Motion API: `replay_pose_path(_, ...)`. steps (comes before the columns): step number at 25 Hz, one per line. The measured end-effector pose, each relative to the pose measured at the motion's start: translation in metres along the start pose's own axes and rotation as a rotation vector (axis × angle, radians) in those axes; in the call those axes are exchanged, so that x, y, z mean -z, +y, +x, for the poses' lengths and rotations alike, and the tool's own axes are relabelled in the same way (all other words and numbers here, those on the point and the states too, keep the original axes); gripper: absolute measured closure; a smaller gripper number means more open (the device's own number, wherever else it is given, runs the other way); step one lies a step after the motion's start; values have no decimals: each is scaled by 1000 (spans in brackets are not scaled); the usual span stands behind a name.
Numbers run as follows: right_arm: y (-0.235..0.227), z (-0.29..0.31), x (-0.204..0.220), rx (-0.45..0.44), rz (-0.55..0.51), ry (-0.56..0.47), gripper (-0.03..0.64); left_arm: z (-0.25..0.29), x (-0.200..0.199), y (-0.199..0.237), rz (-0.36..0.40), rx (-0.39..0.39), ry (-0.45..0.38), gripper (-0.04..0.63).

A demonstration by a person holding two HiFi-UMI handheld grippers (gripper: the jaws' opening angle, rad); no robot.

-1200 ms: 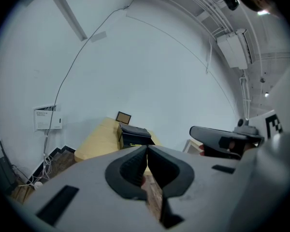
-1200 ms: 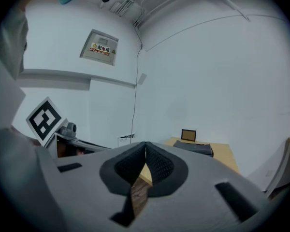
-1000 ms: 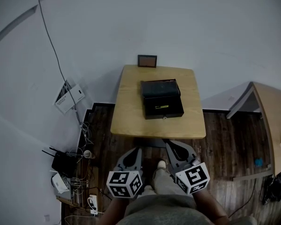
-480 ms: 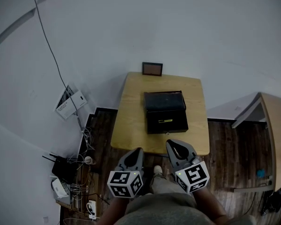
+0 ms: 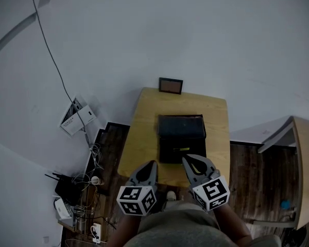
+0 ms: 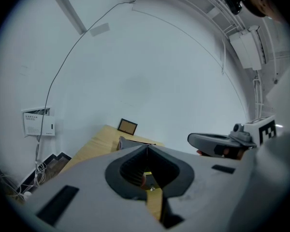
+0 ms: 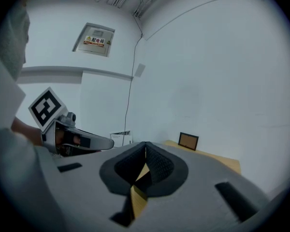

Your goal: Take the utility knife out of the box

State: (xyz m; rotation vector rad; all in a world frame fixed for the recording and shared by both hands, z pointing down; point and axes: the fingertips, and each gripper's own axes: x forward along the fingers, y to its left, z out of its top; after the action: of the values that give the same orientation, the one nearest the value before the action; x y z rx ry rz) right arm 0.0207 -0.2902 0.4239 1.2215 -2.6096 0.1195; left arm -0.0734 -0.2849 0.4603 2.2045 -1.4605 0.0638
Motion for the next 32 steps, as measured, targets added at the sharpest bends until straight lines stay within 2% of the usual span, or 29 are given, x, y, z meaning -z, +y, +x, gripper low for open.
replay_pose_path(7, -34, 28, 5, -36, -27, 13, 617, 30, -6, 7, -10, -40, -2, 591)
replay_pose_path(16, -61, 62, 41, -91, -76, 125, 617, 54, 2, 15, -38, -84, 7, 591)
replay_pose_path(23, -69, 95, 81, -155, -147, 235, 615, 62, 7, 22, -54, -116, 11, 591)
replay_pose_path(32, -66, 125, 153, -299, -322, 470, 614, 61, 12, 28, -64, -156, 24, 591)
